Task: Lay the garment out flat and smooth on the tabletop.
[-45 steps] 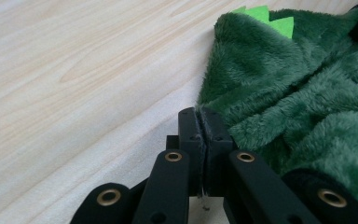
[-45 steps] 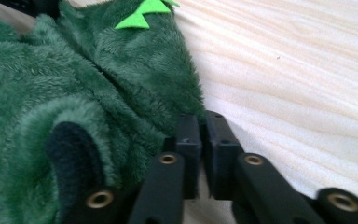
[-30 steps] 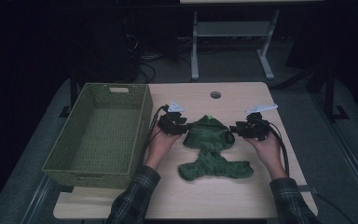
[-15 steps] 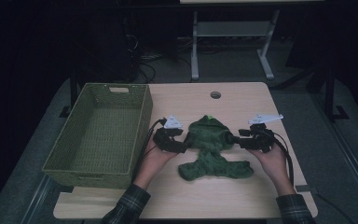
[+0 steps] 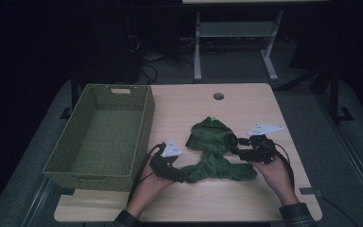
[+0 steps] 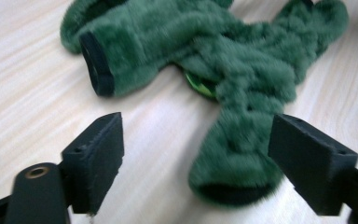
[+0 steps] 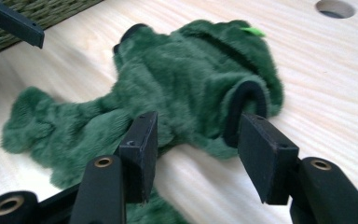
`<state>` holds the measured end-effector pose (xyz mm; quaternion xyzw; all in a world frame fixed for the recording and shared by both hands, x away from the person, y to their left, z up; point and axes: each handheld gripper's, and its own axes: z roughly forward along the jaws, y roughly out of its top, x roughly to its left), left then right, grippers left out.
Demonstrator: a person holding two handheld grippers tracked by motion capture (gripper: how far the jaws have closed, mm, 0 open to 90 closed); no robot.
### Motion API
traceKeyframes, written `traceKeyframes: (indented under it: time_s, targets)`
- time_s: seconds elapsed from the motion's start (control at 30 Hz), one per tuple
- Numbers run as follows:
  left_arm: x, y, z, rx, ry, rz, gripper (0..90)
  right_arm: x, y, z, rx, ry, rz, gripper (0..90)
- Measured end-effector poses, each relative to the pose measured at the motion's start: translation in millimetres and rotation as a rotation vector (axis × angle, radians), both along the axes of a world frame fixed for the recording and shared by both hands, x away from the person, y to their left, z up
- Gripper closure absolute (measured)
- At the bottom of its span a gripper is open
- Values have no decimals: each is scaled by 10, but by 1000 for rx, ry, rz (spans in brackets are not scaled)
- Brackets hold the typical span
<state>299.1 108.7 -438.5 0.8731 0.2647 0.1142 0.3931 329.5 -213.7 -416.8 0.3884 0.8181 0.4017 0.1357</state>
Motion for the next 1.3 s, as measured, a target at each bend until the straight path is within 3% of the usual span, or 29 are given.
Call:
traceKeyframes:
  time_s: [0.2, 0.47, 0.53, 0.7, 0.9, 1.3]
  targets:
    - [-185, 23, -126, 24, -3, -16, 128, -70, 90, -35, -19, 11, 28, 468]
    - [-385, 144, -279, 55, 18, -16, 127, -152, 235, -11, -4, 8, 75, 488]
    - [-409, 165, -303, 59, 6, -12, 127, -182, 284, 2, 5, 12, 88, 502]
    - [-417, 162, -360, 70, 18, -15, 127, -283, 473, 33, 5, -1, 146, 537]
    - [-427, 197, -385, 44, 15, -34, 125, -374, 683, 30, 6, -11, 211, 578]
    - [-449, 202, -391, 36, 16, -52, 126, -519, 1161, -57, 5, 14, 345, 702]
